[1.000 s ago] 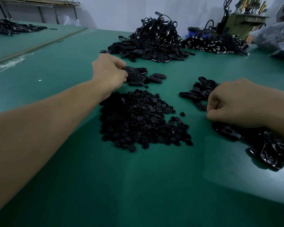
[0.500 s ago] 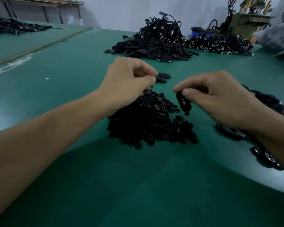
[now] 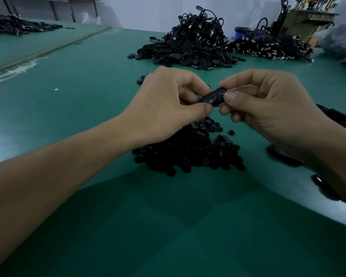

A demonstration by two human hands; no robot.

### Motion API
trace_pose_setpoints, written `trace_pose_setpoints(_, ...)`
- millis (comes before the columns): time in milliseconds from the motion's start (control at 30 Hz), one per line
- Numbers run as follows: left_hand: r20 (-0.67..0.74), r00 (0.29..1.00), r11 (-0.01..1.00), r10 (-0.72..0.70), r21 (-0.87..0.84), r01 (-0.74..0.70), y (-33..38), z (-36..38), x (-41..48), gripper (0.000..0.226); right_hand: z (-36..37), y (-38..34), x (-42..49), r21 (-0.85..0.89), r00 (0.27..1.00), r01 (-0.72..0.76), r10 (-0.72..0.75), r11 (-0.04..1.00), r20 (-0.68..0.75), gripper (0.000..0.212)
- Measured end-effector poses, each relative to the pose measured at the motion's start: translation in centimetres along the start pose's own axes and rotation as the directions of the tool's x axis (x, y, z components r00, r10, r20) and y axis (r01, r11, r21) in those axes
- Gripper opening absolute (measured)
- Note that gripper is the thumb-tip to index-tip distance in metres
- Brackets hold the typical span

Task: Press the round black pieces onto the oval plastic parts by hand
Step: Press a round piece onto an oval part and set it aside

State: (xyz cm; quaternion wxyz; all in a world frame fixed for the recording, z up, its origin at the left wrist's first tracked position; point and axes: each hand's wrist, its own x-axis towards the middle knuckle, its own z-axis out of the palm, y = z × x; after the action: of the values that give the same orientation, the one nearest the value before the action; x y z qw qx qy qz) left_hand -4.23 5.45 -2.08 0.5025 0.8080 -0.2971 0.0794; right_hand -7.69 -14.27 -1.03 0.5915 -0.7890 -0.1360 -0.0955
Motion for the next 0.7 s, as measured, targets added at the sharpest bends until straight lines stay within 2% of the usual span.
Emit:
trace_pose_setpoints(167,-0.037,0.998,0.997,-0.042,-0.070,0.039,-0.44,-0.08,0.18,0.017,-0.01,0.10,-0.06,-0.068,1.000,-0.008,0.006,0.998,-0.018,0.014)
trace_pose_setpoints(300,-0.065,0.997,0.992,-0.052,-0.119,0.044,-0.51,-0.10,0.27,0.011,0.14,0.10,-0.09,-0.076,1.000,-0.011,0.009,0.997,-0.020,0.013)
trace_pose_setpoints(433,-0.057,0.998,0.994,-0.036,-0.103,0.030,-0.42,-0.02,0.19,0.005,0.25,0.04,-0.19,-0.146,0.998,0.048,-0.054,0.988,-0.036,0.019)
trace_pose_setpoints(567,-0.038,0.999,0.990,-0.016,-0.140,0.010,-0.16,0.03,0.14,0.012,0.50,-0.40,-0.45,-0.195,0.993,0.115,-0.114,0.974,0.016,0.022)
trace_pose_setpoints(700,0.015,1.000,0.987,-0.006,-0.162,0.008,-0.07,0.03,0.24,0.005,0.69,-0.62,-0.55,-0.164,0.994,0.105,-0.104,0.981,0.013,0.020)
